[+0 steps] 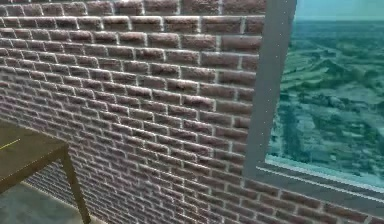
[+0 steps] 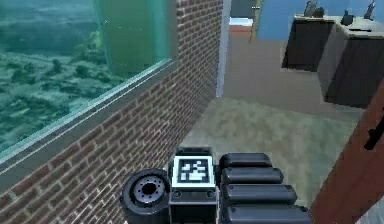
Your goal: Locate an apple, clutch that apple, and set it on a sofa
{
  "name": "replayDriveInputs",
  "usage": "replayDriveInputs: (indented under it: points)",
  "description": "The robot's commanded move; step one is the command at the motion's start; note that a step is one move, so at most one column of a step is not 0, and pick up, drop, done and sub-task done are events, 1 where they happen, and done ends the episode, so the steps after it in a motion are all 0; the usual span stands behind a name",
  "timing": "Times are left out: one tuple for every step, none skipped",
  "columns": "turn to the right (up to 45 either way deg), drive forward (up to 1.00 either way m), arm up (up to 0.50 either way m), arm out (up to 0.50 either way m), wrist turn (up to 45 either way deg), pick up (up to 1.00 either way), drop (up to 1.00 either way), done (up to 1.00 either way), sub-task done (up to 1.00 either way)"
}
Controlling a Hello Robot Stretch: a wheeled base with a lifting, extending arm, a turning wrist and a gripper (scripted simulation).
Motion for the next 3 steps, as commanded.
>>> replayDriveInputs:
  points:
    - [45.0, 0.00, 0.00, 0.00, 0.0, 0.00, 0.00, 0.00, 0.00]
    - [6.0, 0.00, 0.00, 0.00, 0.0, 0.00, 0.00, 0.00, 0.00]
    - [3.0, 0.00, 0.00, 0.00, 0.0, 0.00, 0.00, 0.00, 0.00]
